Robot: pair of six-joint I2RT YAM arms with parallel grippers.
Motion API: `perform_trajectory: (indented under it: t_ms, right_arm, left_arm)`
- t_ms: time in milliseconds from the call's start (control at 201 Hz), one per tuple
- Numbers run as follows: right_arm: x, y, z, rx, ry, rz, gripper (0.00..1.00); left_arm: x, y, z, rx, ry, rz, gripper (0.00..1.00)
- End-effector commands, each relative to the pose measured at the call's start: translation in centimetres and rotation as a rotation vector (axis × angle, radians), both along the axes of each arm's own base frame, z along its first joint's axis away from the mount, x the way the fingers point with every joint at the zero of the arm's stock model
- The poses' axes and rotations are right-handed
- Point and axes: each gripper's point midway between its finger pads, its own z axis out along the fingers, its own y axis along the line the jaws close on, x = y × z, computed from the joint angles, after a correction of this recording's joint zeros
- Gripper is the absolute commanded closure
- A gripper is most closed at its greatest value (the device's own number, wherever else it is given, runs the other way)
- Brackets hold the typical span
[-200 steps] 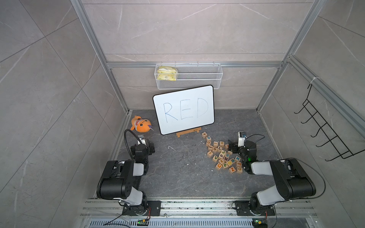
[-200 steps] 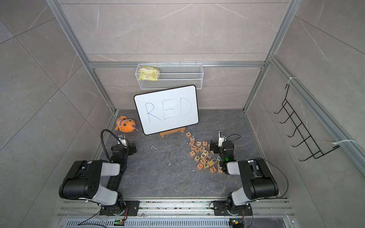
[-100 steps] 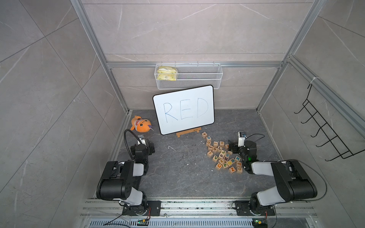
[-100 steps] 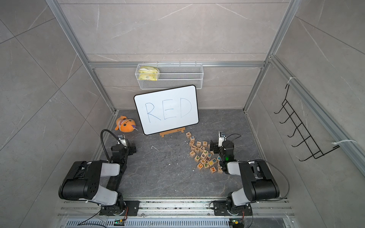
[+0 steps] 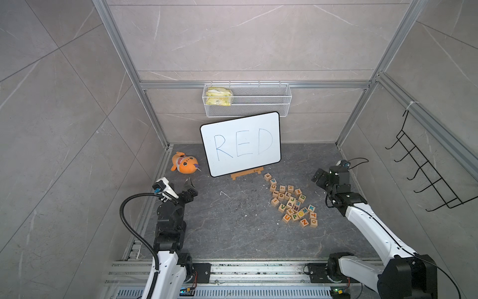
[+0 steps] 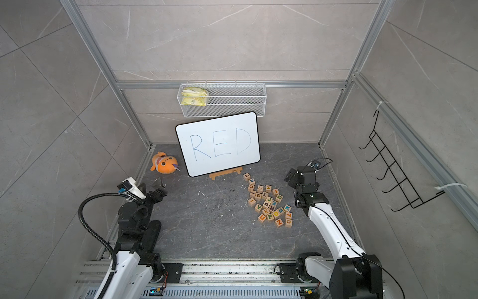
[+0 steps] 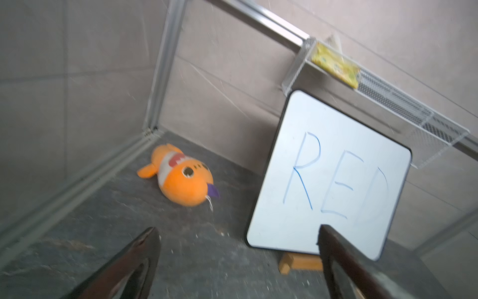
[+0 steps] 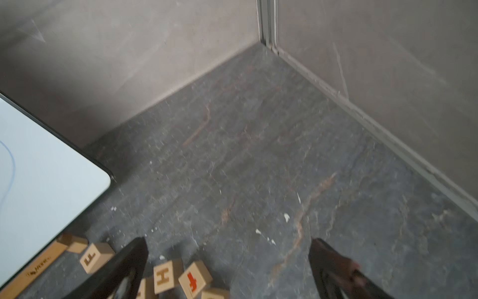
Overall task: Assemble the uppercase word "red" with letter blocks
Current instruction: Pick up the letter block from the center of the board.
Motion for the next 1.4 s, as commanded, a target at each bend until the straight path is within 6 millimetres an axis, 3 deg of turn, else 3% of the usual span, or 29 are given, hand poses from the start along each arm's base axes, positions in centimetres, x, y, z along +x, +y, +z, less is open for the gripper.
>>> perform_trajectory:
  t_ms: [0,124,259,348,433,592,687,876,1065,1398]
  right_arm:
    - [-3.2,0.8,-2.0,0.076,0.113,0.013,0.00]
    - [-4.1,2.8,-0.5,0.116,0.094,0.139,0.00]
    - [-5.0,5.4,-0.2,0.185,0.054,0.275,0.00]
    - [-5.7,5.5,-0.9,0.180,0.065,0.282,0.00]
    - [-5.9,5.0,-1.7,0.167,0.083,0.258,0.00]
    - [-5.7,5.8,-2.5,0.189,0.110,0.290,0.00]
    - [-5.6,5.9,-3.3,0.192,0.142,0.297,0.02]
    - [-5.5,6.1,-3.7,0.193,0.162,0.297,0.03]
    - [-5.7,4.5,-5.0,0.169,0.232,0.188,0.03]
    - [-5.8,4.0,-5.7,0.162,0.278,0.153,0.06]
  left_arm:
    - [-0.4,-4.5,-1.0,-0.125,0.154,-0.239,0.07]
    - [-0.2,-8.9,-0.4,-0.147,0.258,-0.404,0.11]
    - [-2.3,-17.0,1.2,0.087,0.351,-0.598,0.12]
    - [-4.2,-20.4,1.9,0.252,0.423,-0.668,0.12]
    - [-5.6,-22.8,1.0,0.369,0.512,-0.785,0.12]
    - [-5.7,-23.3,-2.9,0.471,0.627,-0.842,0.12]
    - [-5.8,-23.6,-3.9,0.476,0.611,-0.861,0.12]
    - [-6.3,-23.3,-1.9,0.367,0.483,-0.847,0.11]
    - [-8.0,-24.1,-0.9,0.260,0.339,-0.936,0.08]
    - [-8.3,-24.7,-2.2,0.263,0.424,-0.969,0.07]
